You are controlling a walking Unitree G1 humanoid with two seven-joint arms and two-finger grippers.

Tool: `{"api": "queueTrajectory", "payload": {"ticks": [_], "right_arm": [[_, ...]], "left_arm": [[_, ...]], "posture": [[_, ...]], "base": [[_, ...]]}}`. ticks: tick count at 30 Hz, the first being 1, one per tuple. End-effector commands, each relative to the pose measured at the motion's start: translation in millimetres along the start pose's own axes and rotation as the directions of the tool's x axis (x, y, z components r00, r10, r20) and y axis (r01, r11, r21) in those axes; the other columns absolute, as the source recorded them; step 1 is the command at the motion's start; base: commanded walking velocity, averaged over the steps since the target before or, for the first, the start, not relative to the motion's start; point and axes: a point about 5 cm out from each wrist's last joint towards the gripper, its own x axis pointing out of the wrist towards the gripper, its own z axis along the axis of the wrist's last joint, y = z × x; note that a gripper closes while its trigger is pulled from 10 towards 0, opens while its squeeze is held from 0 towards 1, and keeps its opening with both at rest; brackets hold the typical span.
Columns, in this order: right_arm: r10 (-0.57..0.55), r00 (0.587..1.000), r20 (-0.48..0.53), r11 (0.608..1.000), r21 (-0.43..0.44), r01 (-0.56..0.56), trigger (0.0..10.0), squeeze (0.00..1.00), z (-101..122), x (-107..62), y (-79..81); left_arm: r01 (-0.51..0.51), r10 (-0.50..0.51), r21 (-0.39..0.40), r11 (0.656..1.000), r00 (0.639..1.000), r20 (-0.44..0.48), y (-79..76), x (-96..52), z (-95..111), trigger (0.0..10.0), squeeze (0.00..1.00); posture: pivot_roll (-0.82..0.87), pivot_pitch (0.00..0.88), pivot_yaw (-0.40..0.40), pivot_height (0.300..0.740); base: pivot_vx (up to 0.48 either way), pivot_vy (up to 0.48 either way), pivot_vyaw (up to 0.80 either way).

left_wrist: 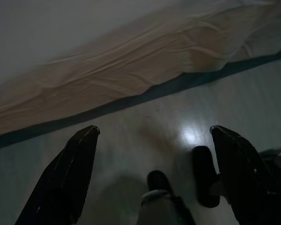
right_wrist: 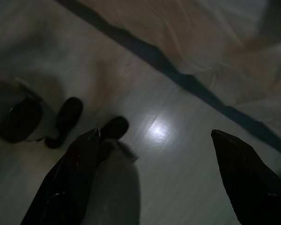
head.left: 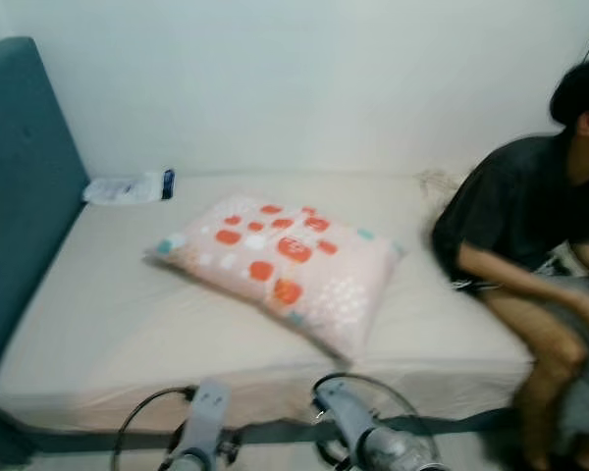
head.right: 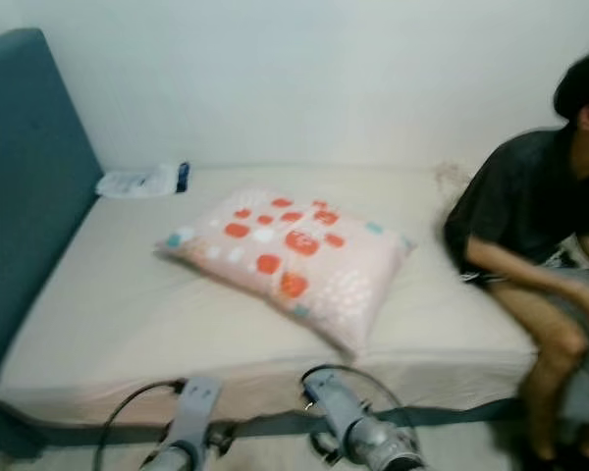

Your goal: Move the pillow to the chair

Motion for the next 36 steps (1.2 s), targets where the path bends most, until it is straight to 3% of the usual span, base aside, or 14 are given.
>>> {"api": "queueTrajectory", "payload": {"ticks": [1,7,11,17,30,36], "right_arm": [[0.005,1.0,-0.016,1.0,-0.013,-0.005,10.0,0.0,-3.6,0.1,2.1],[0.006,1.0,-0.019,1.0,-0.02,-0.006,10.0,0.0,-4.2,0.0,2.1],[0.005,1.0,-0.023,1.0,-0.028,-0.006,10.0,0.0,-5.9,-0.4,1.6],[0.004,1.0,-0.027,0.999,-0.033,-0.005,10.0,0.0,-7.5,-0.7,1.2],[0.008,0.999,-0.034,1.0,-0.03,-0.009,10.0,0.0,-10.0,-1.0,2.1],[0.009,0.999,-0.033,1.0,-0.028,-0.01,10.0,0.0,-8.2,-0.8,1.2]], "left_arm": [[-0.007,0.007,-0.001,1.0,1.0,-0.029,0.6,-1.7,-6.2,10.0,0.0],[0.001,0.0,0.005,1.0,0.999,-0.037,0.6,-1.6,-6.8,10.0,0.0],[-0.011,0.012,0.018,1.0,0.999,-0.049,1.5,-1.9,-8.3,10.0,0.0],[-0.045,0.045,-0.006,0.999,0.998,-0.036,4.9,-1.0,-5.2,10.0,0.0],[-0.014,0.013,-0.025,1.0,0.999,-0.036,-0.7,-0.5,-4.5,10.0,0.0],[-0.024,0.023,-0.014,1.0,0.999,-0.049,0.4,-1.4,-7.4,10.0,0.0]], "posture": [[0.0,0.032,-0.055,0.709],[0.0,0.029,-0.056,0.709],[0.0,0.02,-0.055,0.709],[0.0,0.023,-0.057,0.709],[0.0,0.038,-0.056,0.709],[0.0,0.047,-0.056,0.709]], "base": [[0.0,0.0,0.0],[0.0,0.0,0.0],[0.0,-0.48,0.0],[0.0,0.0,0.0],[0.0,0.0,0.0],[0.0,-0.457,0.0]]}}
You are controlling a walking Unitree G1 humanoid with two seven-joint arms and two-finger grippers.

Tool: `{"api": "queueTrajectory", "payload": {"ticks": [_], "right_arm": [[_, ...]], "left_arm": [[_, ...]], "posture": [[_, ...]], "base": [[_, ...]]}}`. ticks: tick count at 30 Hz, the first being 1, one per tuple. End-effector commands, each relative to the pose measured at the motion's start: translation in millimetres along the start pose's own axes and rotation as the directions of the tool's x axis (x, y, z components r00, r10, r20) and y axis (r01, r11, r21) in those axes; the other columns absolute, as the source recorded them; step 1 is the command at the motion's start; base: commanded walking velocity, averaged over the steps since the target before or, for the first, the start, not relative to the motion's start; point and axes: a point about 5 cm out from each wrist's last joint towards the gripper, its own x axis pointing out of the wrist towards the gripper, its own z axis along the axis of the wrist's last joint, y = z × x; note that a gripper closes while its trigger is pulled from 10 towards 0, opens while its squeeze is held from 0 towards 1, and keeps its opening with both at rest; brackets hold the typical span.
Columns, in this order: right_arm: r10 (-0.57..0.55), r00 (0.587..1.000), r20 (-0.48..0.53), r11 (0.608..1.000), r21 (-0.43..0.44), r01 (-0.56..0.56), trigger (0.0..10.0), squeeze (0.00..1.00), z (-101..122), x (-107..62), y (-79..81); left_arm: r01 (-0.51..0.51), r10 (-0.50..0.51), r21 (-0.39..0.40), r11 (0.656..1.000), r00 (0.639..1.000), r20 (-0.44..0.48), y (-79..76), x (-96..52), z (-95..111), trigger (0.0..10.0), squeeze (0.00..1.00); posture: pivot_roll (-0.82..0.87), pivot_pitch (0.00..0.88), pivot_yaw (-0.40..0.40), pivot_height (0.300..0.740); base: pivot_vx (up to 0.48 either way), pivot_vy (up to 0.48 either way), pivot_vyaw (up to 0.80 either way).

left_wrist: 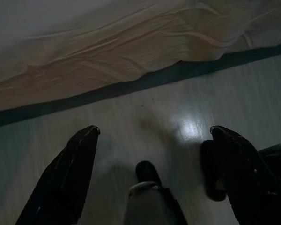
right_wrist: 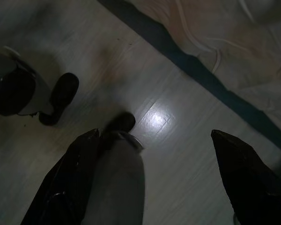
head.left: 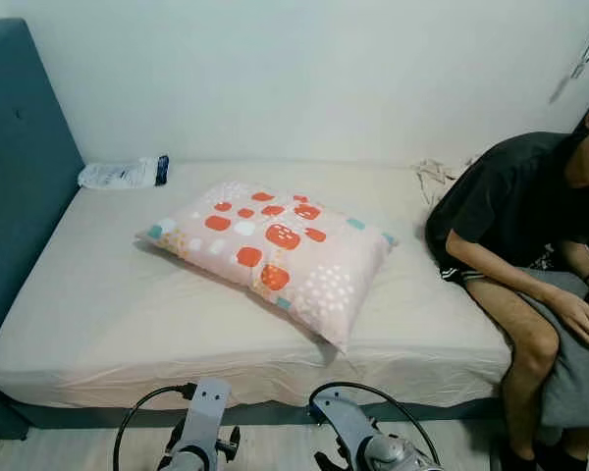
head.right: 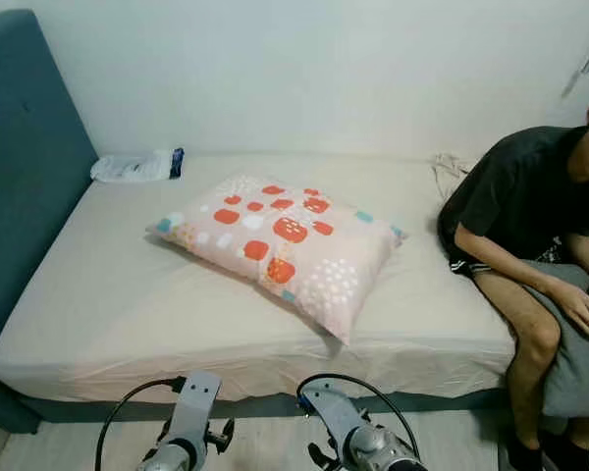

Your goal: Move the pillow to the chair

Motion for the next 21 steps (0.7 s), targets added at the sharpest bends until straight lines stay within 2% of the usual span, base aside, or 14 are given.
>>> {"api": "queueTrajectory", "payload": {"ticks": [1,15,21], "right_arm": [[-0.005,1.0,-0.009,1.0,0.006,0.005,10.0,0.0,-3.1,-0.9,-2.1],[-0.003,1.0,-0.012,1.0,0.004,0.003,10.0,0.0,-3.8,-0.8,-1.1],[-0.006,1.0,0.0,1.0,0.012,0.006,10.0,0.0,-1.8,-0.6,-1.2]], "left_arm": [[-0.015,0.014,-0.029,0.999,1.0,-0.022,-0.9,-1.7,-5.6,10.0,0.0],[-0.034,0.034,-0.042,0.999,0.999,0.002,0.4,0.7,1.6,10.0,0.0],[-0.043,0.044,-0.039,0.998,0.999,0.032,5.5,1.9,7.6,10.0,0.0]], "posture": [[0.0,0.047,-0.056,0.709],[0.0,0.053,-0.054,0.709],[-0.01,0.052,-0.052,0.709]], "base": [[0.0,0.0,0.0],[0.0,0.0,0.0],[0.0,0.0,0.0]]}}
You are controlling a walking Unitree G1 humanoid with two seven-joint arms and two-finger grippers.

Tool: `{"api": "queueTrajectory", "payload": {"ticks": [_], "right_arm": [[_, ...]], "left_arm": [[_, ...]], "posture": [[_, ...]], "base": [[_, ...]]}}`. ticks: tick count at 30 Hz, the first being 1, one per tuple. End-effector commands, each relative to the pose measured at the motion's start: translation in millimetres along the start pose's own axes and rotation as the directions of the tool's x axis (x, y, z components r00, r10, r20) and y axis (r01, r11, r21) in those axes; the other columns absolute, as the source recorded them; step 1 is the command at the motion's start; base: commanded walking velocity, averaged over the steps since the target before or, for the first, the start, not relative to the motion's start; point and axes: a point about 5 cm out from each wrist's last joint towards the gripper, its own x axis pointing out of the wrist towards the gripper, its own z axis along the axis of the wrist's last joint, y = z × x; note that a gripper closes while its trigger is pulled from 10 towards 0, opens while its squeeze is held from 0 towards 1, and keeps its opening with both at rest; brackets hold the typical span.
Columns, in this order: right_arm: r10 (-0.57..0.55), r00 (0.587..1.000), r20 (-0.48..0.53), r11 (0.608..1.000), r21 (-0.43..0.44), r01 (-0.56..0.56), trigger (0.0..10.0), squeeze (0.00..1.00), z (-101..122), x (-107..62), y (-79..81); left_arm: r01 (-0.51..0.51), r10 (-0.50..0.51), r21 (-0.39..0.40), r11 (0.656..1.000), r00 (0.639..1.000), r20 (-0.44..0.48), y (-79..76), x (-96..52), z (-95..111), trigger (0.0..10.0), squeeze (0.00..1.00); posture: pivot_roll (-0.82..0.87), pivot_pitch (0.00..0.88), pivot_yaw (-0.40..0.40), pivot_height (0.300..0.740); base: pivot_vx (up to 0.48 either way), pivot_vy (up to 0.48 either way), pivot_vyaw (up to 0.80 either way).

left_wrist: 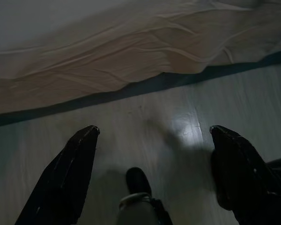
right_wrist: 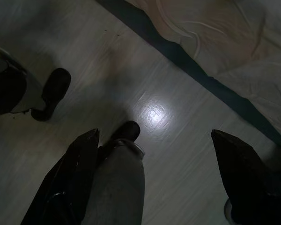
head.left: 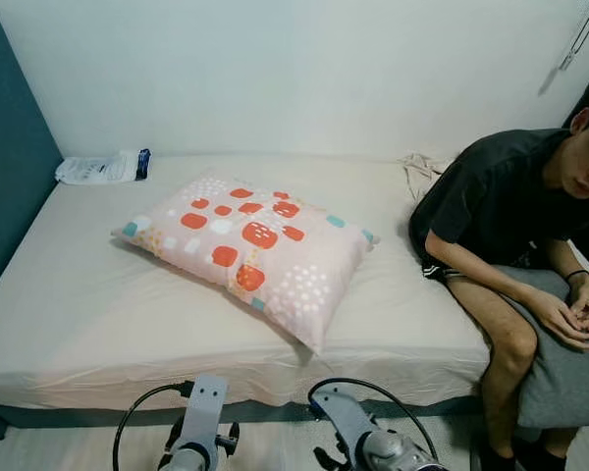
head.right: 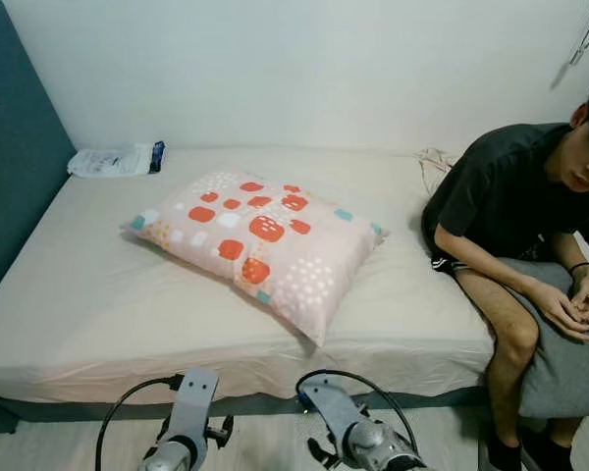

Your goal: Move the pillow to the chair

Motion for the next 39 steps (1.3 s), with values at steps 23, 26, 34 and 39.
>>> {"api": "queueTrajectory", "payload": {"ticks": [23,26,34,39], "right_arm": [[0.01,1.0,0.02,1.0,0.005,-0.011,10.0,0.0,2.2,-0.3,-0.6],[0.009,1.0,0.021,1.0,0.001,-0.01,10.0,0.0,1.6,-0.3,-0.2],[0.008,1.0,0.02,1.0,0.001,-0.008,10.0,0.0,-0.2,-0.4,0.5],[-0.002,0.999,0.042,0.999,0.036,0.0,10.0,0.0,2.3,-0.6,-1.2]], "left_arm": [[-0.004,0.004,-0.002,1.0,1.0,-0.001,1.4,-1.2,-2.5,10.0,0.0],[-0.004,0.004,-0.023,1.0,1.0,-0.003,1.2,-1.3,-2.8,10.0,0.0],[0.0,0.0,-0.014,1.0,1.0,-0.007,1.0,-1.5,-3.7,10.0,0.0],[-0.008,0.008,-0.005,1.0,1.0,-0.006,2.3,-1.7,-4.1,10.0,0.0]], "posture": [[0.0,0.051,-0.057,0.709],[0.0,0.05,-0.054,0.709],[0.0,0.047,-0.052,0.709],[0.0,0.053,-0.05,0.709]], "base": [[0.3,0.0,0.0],[0.21,0.0,0.0],[0.0,0.0,0.0],[0.0,0.0,0.0]]}}
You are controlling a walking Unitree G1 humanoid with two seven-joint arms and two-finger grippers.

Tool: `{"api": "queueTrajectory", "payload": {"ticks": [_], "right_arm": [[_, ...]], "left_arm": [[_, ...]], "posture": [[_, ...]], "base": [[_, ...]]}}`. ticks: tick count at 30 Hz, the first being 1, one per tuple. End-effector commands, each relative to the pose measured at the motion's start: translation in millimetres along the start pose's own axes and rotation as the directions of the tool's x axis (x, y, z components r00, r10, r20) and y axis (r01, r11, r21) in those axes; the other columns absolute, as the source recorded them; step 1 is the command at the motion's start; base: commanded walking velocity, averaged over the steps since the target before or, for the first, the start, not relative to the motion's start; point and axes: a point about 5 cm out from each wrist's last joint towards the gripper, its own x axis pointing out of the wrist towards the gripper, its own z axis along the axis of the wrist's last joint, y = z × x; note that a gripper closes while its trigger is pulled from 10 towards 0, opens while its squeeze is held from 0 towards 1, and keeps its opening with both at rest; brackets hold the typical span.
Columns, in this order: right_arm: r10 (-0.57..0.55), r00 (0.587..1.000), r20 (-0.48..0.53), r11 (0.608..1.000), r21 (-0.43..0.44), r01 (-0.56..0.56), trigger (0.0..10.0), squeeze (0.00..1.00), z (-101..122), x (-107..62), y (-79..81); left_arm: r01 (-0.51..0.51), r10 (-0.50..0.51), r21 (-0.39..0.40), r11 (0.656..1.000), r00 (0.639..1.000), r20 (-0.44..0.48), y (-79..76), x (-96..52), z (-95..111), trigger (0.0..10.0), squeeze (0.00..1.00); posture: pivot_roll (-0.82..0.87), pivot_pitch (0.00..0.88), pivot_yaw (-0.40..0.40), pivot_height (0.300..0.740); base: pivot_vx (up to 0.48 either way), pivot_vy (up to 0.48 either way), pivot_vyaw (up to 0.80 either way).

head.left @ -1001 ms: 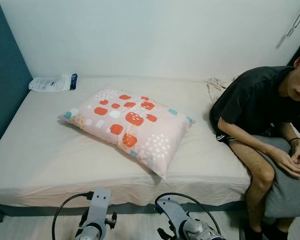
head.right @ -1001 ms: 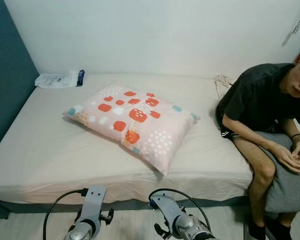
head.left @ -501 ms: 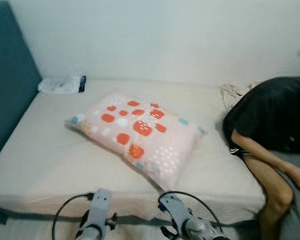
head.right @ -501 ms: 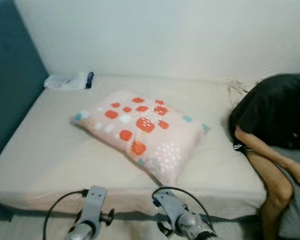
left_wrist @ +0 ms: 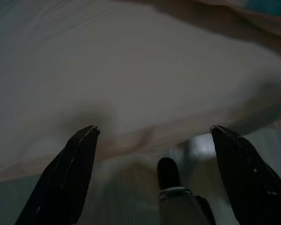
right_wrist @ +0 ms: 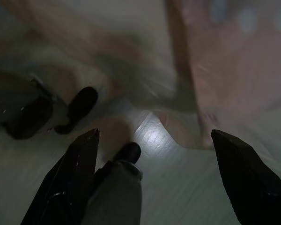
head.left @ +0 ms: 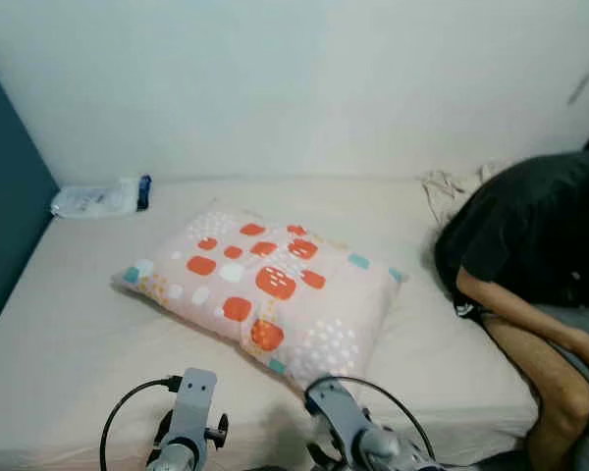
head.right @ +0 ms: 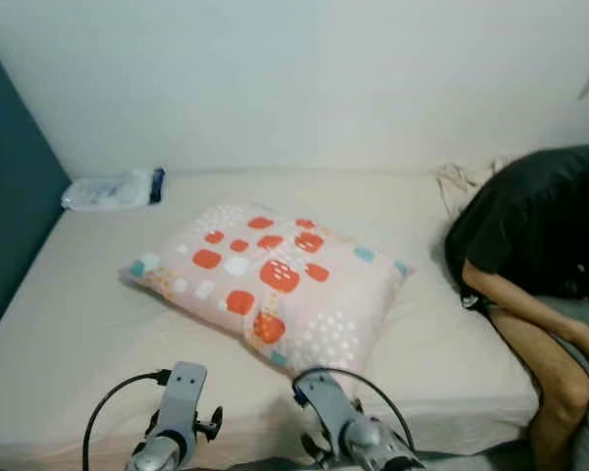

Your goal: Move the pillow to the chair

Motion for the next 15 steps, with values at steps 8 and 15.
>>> {"api": "queueTrajectory", "payload": {"ticks": [8,15], "right_arm": [[-0.185,0.964,0.191,0.947,0.298,0.123,10.0,0.0,42.7,-5.8,-34.8],[-0.334,0.891,0.306,0.844,0.517,0.139,10.0,0.0,81.2,-20.8,-73.8]], "left_arm": [[-0.054,0.054,-0.005,0.999,0.997,0.054,18.7,1.3,8.9,10.0,0.0],[0.0,-0.003,0.021,1.0,0.989,0.148,27.8,3.2,25.7,10.0,0.0]], "posture": [[0.0,0.071,-0.047,0.709],[0.0,0.083,-0.039,0.709]], "base": [[0.0,0.0,0.0],[0.0,0.0,0.0]]}}
